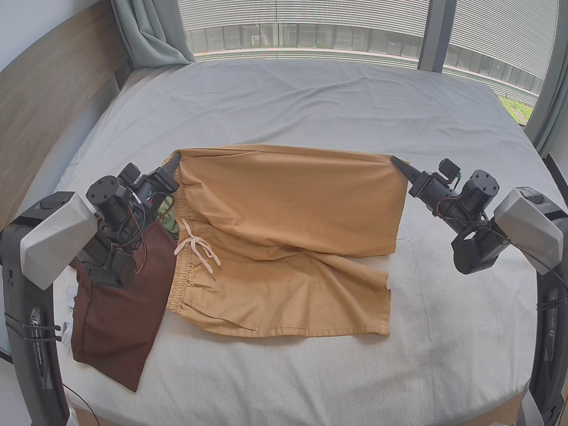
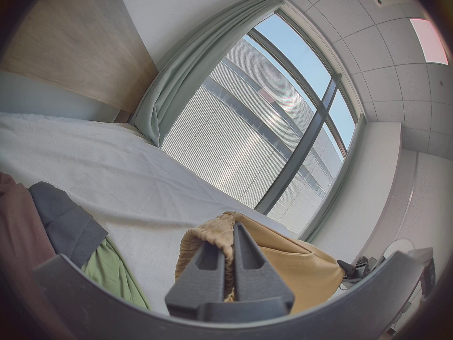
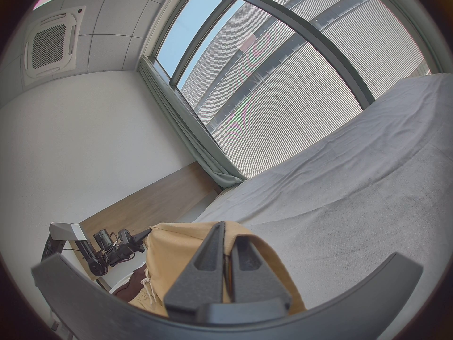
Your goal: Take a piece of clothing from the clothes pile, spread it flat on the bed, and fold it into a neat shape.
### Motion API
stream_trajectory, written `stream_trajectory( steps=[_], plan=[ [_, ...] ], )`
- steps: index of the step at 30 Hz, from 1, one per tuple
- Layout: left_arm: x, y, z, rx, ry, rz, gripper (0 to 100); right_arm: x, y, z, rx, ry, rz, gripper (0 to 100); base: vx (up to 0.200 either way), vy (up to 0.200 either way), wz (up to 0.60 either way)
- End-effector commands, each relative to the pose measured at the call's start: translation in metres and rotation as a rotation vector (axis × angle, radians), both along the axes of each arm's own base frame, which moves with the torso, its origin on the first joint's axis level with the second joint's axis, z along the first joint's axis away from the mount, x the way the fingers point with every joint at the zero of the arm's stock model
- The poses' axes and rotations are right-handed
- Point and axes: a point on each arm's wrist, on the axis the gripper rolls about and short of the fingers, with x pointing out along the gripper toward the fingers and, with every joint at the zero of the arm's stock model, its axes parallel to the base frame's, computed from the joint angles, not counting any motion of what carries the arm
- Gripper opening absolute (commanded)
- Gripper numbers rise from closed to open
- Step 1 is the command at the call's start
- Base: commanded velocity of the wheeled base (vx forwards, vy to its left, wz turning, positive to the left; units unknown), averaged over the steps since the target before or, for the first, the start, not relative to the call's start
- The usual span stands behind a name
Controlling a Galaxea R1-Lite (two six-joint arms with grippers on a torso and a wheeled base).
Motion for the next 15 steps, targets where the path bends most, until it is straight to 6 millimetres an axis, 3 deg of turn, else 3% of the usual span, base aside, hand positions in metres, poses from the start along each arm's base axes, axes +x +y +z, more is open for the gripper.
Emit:
stream_trajectory(
  steps=[1,15],
  plan=[
    [0.016,0.001,-0.013,-0.035,-0.004,0.019,0,0.016,0.001,-0.017,-0.001,0.012,-0.003,0,0.0,0.0,0.0],
    [0.037,0.001,-0.027,-0.07,-0.03,0.009,0,0.04,0.0,-0.027,0.001,-0.012,-0.008,0,0.0,0.0,0.0]
  ],
)
